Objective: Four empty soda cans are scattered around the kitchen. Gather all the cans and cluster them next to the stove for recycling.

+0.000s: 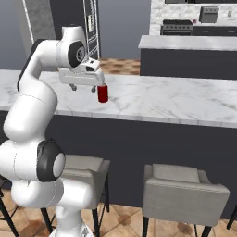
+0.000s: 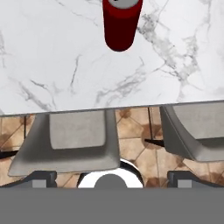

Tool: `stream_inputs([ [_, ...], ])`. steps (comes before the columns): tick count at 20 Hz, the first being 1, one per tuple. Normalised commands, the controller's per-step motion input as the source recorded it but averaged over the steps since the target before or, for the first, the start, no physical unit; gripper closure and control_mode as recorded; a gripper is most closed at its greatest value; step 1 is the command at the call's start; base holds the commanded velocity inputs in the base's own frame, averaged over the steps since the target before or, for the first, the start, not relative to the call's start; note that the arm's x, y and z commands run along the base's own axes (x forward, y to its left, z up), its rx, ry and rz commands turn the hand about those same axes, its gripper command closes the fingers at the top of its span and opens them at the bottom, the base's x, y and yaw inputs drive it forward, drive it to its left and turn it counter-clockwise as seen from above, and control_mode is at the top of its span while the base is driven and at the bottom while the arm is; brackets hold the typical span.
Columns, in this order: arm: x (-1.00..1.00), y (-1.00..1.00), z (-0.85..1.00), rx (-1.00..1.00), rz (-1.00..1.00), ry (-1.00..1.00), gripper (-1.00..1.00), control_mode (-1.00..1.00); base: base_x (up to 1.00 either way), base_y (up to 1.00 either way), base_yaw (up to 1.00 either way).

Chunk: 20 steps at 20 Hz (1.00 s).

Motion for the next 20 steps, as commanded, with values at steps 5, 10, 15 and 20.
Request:
stream_inputs([
  [5,0.35,-0.17,0.00,0.00,0.00,0.00,-1.00,-1.00,0.00,0.00,0.00],
  [10,0.19,-0.01,-0.07,0.00,0.00,0.00,-1.00,-1.00,0.00,0.00,0.00],
  [15,0.17,0.00,-0.10,0.00,0.00,0.00,-1.00,-1.00,0.00,0.00,0.00],
  [20,0.18,0.00,-0.14,0.00,0.00,0.00,-1.00,-1.00,0.00,0.00,0.00],
])
